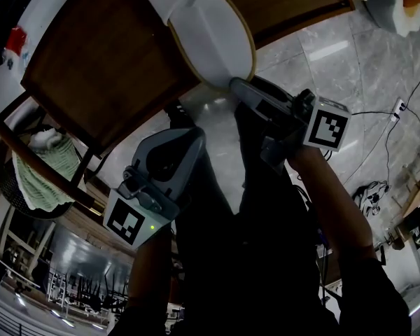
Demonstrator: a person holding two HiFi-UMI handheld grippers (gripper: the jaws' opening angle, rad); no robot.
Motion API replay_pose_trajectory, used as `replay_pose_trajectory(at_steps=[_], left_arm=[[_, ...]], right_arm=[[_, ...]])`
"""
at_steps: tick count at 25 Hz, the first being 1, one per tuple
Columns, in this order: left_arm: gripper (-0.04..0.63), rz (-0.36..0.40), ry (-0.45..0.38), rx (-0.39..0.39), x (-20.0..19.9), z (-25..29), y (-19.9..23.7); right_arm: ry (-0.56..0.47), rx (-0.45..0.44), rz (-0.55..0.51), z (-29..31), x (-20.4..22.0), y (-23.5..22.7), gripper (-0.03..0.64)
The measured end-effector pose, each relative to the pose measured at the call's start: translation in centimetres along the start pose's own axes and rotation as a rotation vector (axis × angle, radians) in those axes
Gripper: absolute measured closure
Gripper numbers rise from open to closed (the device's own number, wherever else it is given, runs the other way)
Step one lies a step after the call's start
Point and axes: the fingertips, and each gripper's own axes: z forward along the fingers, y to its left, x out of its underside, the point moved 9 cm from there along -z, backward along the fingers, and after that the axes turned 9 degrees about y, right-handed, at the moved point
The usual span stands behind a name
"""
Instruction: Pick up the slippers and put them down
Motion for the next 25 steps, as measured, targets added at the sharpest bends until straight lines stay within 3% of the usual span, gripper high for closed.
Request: replay_pose_trajectory(at_steps=[5, 12, 20, 25], left_arm=[[0.584, -0.017, -0.010, 0.007, 0.2, 0.0, 0.2], [0.584, -0.002, -0.018, -0.006, 0.2, 0.0, 0.2], [0.584, 0.004, -0.012, -0.010, 0.4, -0.3, 0.2], [0.584, 0.031, -0.009, -0.021, -1.0, -1.1, -0.5]], right_arm=[[0.007, -0.017, -0.039, 0.2, -0.2, 0.0, 0.471], [0.018, -0.046, 0.000, 0.3, 0.0, 0.0, 0.555], [-0.005, -0.064, -0.046, 0.1, -0.2, 0.8, 0.566], [-0.035, -0.095, -0.103, -0.3, -0.5, 3.7, 0.566]])
